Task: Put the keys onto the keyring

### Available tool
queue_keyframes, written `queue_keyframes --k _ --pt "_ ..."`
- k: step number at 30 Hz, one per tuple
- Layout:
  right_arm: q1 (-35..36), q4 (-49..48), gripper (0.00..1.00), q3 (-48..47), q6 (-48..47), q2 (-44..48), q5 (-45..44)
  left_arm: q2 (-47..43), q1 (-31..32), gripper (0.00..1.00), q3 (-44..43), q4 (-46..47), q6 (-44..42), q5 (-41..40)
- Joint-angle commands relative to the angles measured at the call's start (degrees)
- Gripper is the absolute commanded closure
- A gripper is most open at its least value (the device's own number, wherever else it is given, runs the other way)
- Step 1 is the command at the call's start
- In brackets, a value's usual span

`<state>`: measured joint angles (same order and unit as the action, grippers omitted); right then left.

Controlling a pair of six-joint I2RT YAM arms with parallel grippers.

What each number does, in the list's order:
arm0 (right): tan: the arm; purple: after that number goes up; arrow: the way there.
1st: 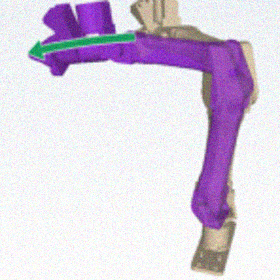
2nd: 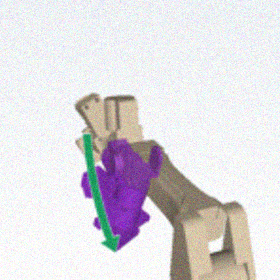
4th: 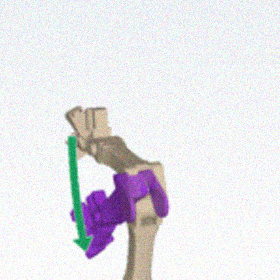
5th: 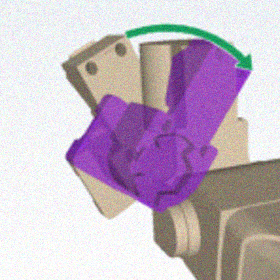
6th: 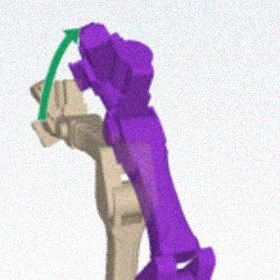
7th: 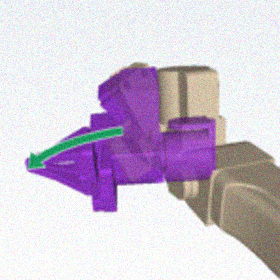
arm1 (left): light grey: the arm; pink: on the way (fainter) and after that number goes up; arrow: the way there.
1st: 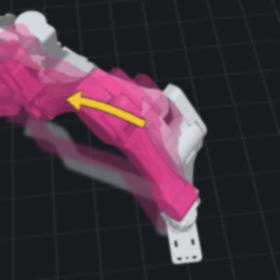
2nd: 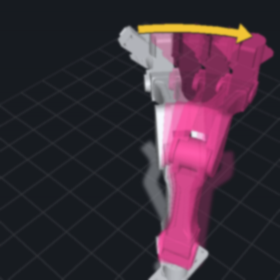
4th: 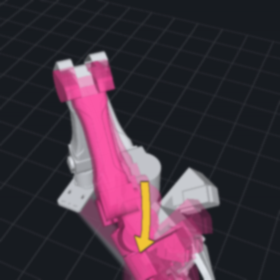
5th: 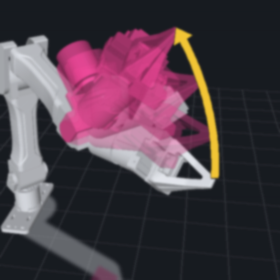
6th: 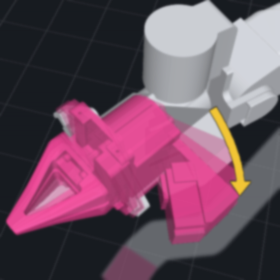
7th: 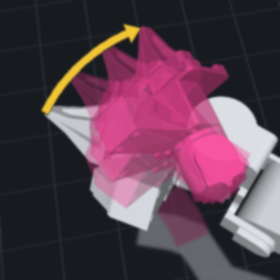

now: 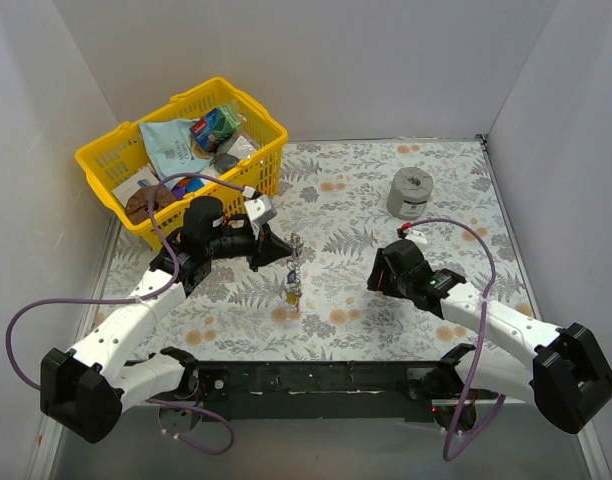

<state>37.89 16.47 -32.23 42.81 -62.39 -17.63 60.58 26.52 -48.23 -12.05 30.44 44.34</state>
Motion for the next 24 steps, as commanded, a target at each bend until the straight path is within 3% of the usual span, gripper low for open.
queue_keyframes --k 1,10,12,13,17,24 --pt "-0.1 0.4 0.34 1.3 -0.5 -0.2 -0.4 -0.1 -0.2 1.0 -2.8 1.4 -0.4 1.5" --pt "-0.4 0.8 0.38 -0.5 -1.7 -6.9 -0.6 -0.8 -0.2 1.0 -2.4 1.4 0.4 1.8" --pt "-0.5 0.7 0.5 -1.0 -2.1 -7.9 -0.7 -1.2 -0.1 1.0 -2.0 1.4 0.4 1.5" --pt "-0.6 0.6 0.61 -1.0 -2.1 -8.8 -0.8 -1.4 -0.2 1.0 -1.9 1.4 0.4 1.3" --pt "-1.0 0.3 0.64 -2.0 -2.6 -10.1 -0.7 -1.8 -0.2 1.0 -1.9 1.3 0.4 1.0" --pt "-0.9 1.8 0.92 -4.8 -6.1 -8.9 0.1 -2.0 -0.2 1.0 -1.4 1.4 0.8 1.0"
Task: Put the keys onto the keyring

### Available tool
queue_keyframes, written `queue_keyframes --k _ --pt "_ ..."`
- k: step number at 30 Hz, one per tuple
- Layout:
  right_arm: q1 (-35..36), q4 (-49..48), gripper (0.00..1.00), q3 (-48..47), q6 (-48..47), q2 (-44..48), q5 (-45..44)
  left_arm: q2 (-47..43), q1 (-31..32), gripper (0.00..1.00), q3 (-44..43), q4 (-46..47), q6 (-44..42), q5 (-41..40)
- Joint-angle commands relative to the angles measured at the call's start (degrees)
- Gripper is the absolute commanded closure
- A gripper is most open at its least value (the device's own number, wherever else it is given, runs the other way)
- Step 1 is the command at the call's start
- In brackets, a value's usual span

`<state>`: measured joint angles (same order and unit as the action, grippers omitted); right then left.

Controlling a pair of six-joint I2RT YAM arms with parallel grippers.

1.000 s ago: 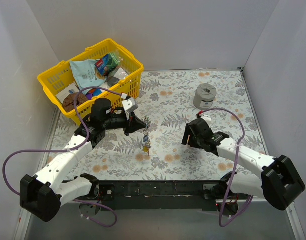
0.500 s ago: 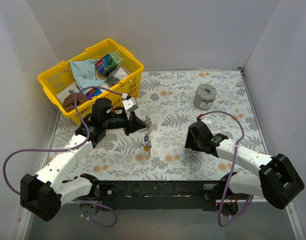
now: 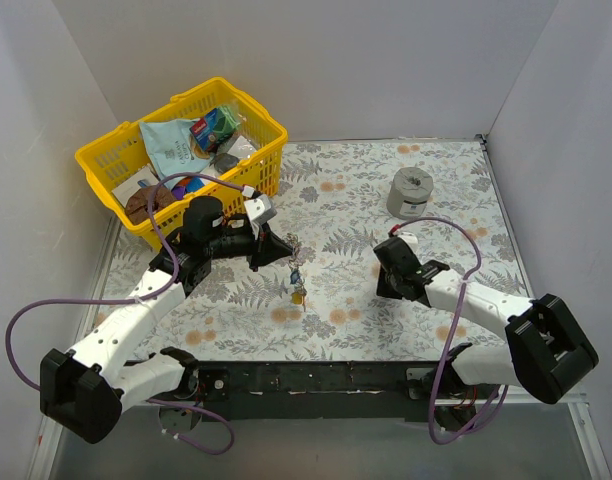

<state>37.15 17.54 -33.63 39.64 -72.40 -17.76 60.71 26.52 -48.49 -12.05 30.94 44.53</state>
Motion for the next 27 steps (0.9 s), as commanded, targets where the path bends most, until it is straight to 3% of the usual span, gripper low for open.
queue_keyframes --k 1,6,15,18,19,22,27 --pt "-0.2 0.7 0.96 -3.5 -3.9 1.8 0.6 -2.1 -0.1 1.0 -1.2 1.3 0.3 0.9" --pt "-0.1 -0.6 0.99 -3.8 -7.4 5.5 3.3 -2.1 -0.2 1.0 -1.0 1.3 0.2 0.8" --pt "-0.5 1.5 0.97 -2.7 -5.7 7.6 -1.5 -1.7 -0.2 1.0 -1.0 1.3 0.5 1.1" --pt "-1.2 3.2 0.87 -3.7 -5.7 5.0 -0.5 -1.8 -0.2 1.0 -1.2 1.3 0.5 1.0" --pt "-1.3 3.6 0.7 -4.4 -5.7 3.5 -0.3 -1.8 -0.2 1.0 -1.2 1.4 0.5 1.0" --pt "-1.4 4.0 0.51 -5.2 -6.2 0.6 0.4 -1.8 -0.2 1.0 -1.2 1.4 0.7 1.0" --pt "-1.6 4.3 0.5 -6.6 -6.0 -2.7 0.4 -2.3 -0.2 1.0 -0.9 1.3 0.9 0.9"
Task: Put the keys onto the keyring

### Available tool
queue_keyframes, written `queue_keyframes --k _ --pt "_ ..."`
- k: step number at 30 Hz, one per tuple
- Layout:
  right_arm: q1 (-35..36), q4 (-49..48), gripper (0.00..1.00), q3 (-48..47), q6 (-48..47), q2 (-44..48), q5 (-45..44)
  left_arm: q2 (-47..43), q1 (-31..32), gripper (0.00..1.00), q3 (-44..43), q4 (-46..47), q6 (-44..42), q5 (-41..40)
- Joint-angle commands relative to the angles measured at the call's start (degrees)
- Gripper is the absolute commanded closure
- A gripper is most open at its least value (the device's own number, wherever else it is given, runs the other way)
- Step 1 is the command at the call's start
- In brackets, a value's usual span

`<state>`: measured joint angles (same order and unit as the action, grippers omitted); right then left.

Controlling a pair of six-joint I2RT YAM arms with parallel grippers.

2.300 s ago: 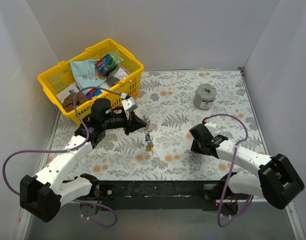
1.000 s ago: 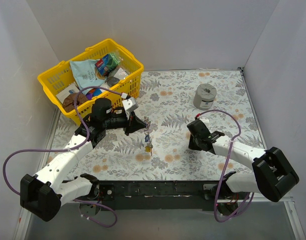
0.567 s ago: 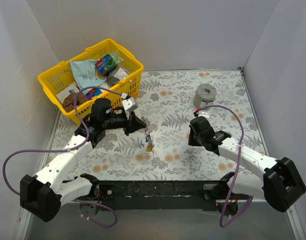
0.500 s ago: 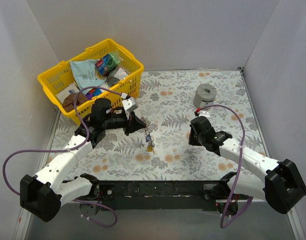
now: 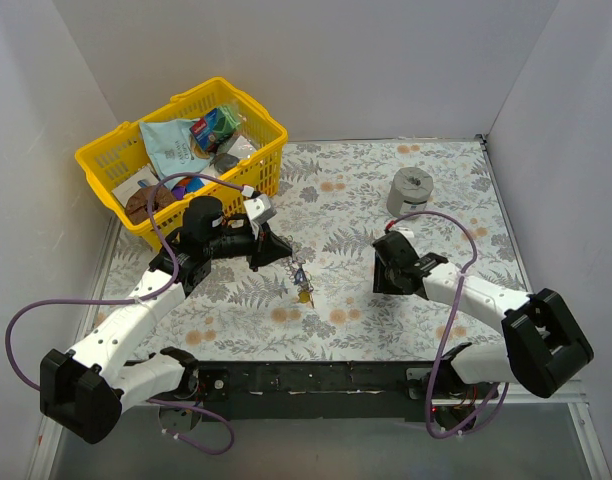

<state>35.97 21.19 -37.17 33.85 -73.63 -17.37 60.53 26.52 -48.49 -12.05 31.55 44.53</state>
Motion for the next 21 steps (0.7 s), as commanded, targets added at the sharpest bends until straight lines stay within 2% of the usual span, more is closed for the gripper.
queue_keyframes --k 1,4,8,10,14,21 --pt "-0.5 0.2 0.51 -3.1 -0.2 -2.0 0.0 -2.2 -0.2 1.0 -0.9 1.2 0.3 0.8" --pt "-0.6 -0.5 0.58 -3.4 -0.6 -3.3 -0.2 -2.3 -0.2 1.0 -1.0 1.0 0.1 0.5" --pt "-1.0 0.1 0.62 -4.3 -1.9 -5.6 -0.9 -2.3 -0.2 1.0 -0.8 0.6 -0.1 0.3" --pt "-1.2 0.2 0.69 -4.5 -2.6 -6.8 -0.8 -2.3 -0.2 1.0 -0.8 0.6 -0.1 0.3" --pt "-1.2 0.0 0.76 -4.5 -3.3 -6.9 -0.1 -2.3 -0.1 1.0 -0.8 0.6 -0.1 0.2" --pt "-1.2 -0.4 0.95 -4.8 -5.3 -3.6 1.8 -2.5 -0.2 1.0 -0.6 0.6 -0.1 0.1"
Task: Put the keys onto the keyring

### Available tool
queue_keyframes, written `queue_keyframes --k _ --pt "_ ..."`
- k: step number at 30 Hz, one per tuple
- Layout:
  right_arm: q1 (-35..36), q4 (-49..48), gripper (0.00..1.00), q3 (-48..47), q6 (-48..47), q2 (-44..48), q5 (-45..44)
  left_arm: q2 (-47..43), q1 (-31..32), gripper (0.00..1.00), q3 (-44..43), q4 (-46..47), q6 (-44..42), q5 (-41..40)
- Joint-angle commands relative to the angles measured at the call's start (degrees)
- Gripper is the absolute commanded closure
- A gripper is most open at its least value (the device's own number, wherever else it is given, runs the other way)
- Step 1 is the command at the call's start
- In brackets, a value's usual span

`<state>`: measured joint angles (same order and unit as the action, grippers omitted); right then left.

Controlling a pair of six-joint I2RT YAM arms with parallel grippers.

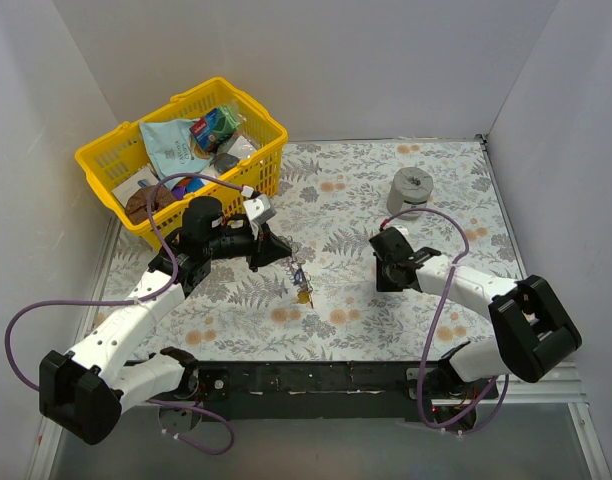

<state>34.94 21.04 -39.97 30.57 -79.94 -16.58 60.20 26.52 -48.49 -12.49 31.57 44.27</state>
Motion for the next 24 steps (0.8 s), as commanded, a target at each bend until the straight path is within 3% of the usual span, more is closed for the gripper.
queue_keyframes --k 1,12,16,19,24 --pt "-0.1 -0.5 0.97 -2.0 -2.4 3.4 1.2 -2.2 -0.2 1.0 -0.6 1.0 -0.2 0.4" --pt "-0.4 0.1 0.99 -2.4 -4.4 5.3 -0.7 -1.8 -0.2 1.0 -0.6 1.0 -0.1 0.8" --pt "-0.8 2.5 0.65 -3.6 -3.9 2.3 -1.3 -1.9 -0.1 1.0 -0.6 1.1 -0.1 0.8" --pt "-0.8 3.2 0.52 -4.2 -3.7 0.3 -2.1 -1.9 -0.2 1.0 -0.7 1.1 -0.1 0.8" --pt "-1.0 3.4 0.45 -5.4 -3.8 -2.5 -2.8 -2.1 -0.2 1.0 -0.6 0.9 -0.2 0.6"
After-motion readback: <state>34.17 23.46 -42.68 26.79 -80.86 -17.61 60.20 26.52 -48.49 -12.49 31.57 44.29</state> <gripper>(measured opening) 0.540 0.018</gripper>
